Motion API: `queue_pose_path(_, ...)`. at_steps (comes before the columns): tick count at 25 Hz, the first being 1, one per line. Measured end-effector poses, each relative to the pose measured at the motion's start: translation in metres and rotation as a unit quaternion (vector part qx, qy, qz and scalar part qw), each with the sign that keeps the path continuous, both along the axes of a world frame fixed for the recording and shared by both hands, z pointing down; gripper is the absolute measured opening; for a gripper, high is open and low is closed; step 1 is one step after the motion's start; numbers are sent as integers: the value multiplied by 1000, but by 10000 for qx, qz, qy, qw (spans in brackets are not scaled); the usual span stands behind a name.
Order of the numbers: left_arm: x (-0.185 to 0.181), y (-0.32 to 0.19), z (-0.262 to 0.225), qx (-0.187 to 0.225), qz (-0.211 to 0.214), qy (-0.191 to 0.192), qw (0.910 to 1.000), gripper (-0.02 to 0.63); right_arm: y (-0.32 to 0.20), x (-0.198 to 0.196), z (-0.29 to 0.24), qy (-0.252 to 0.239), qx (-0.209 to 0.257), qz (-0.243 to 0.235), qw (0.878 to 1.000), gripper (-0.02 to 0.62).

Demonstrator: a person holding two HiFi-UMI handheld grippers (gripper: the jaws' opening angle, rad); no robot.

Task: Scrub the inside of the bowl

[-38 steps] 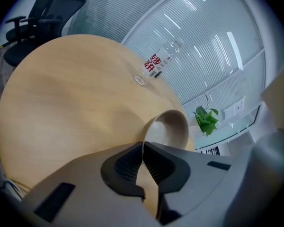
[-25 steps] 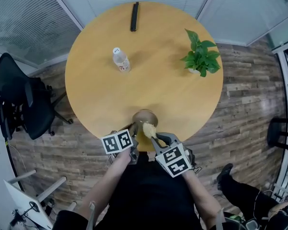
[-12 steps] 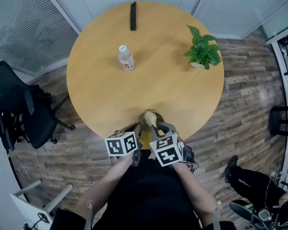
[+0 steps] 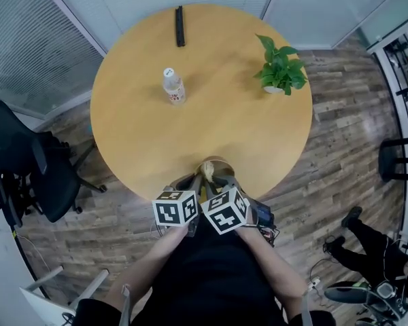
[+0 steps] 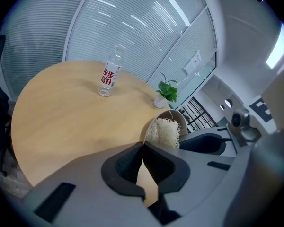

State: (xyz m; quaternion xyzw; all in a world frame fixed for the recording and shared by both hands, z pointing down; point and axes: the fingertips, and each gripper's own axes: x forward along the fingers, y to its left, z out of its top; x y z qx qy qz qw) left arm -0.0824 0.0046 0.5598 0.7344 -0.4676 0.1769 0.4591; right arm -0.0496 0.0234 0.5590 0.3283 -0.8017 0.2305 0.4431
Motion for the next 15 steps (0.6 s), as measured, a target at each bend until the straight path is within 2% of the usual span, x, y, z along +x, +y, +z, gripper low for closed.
queue_pose_path(6,-13,-2,2,-9,-99,-119,9999,20,6,11,10,709,137,-346,9968,49)
queue_pose_path(8,-14,-1,2,-3,-120,-131,9998,20,4,18,9,867,233,-304,9955,49)
queue_pose_path(11,-15,-1,1,72,-153,-113,9998,20,-6,26,1,787,382,125,9961,49)
queue_pose_path(15,-17,-5,-3,210,-199,-139,9995,18,-19,27,-15,326,586,655,9956,49)
